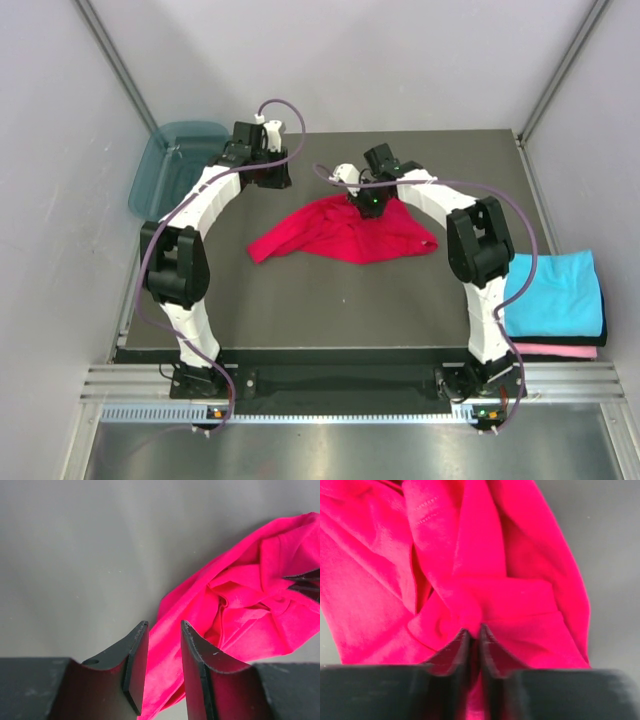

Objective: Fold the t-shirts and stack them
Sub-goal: Flatten the tshirt out

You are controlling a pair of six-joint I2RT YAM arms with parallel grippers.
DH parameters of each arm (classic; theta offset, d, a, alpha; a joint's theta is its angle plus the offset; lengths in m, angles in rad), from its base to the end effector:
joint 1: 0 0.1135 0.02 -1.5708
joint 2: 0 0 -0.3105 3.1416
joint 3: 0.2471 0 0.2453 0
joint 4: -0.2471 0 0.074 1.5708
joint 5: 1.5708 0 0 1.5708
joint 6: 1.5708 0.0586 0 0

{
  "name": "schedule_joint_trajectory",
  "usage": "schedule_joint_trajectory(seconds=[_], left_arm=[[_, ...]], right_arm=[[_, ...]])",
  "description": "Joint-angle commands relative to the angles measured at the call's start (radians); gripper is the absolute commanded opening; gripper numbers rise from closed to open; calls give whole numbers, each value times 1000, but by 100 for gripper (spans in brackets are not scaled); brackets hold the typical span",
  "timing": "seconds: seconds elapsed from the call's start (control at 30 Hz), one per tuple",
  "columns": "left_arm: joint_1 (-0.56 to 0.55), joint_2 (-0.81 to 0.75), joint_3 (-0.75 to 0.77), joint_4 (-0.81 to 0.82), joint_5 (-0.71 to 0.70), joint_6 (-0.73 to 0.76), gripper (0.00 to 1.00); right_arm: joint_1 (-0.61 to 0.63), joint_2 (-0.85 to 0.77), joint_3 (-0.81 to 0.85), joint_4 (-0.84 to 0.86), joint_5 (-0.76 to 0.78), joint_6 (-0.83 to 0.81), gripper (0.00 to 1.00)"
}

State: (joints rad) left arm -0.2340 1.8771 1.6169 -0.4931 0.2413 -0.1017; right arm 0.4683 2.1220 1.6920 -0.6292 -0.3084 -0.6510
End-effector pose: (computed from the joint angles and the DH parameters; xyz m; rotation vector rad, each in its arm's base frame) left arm 0.4388 -0.1190 0.3168 0.2769 2.3233 -0.4484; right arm 0.4269 0.2359 0.2202 -1.4620 2.1358 0.3386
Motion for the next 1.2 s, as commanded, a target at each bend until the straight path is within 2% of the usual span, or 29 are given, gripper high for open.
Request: schedule_joint_trajectory(seconds=[0.0,0.33,0.47,0.6,0.67,0.7,0.83,1.0,1.17], left_arm=[[4,-10,28,37,-11,13,37],[4,14,35,42,10,-1,37],[4,27,50,45,16,-7,37],[4,36,58,47,21,-13,37],[2,37,60,47,24,-15,37],[2,36,58,45,24,-15,37],[-1,25,49,47,16,-6,37],[-5,25,35,51,13,-1,37],[-10,28,37,47,12,-4,37]], right_arm=[[1,-28,63,-1,40,-6,1],[-121,-200,71,6,141,-65,0],[-247,-182,70,42,224,-58,0],[-330,-110,60,95,389,-62,1],[-361,-67,67,102,423,-53,12],[-367,-56,75,94,427,-39,28],[-372,-121,54,112,350,2,40],[-353,-140,100,30,88,43,43],[-283,-86,135,-58,-55,24,44]])
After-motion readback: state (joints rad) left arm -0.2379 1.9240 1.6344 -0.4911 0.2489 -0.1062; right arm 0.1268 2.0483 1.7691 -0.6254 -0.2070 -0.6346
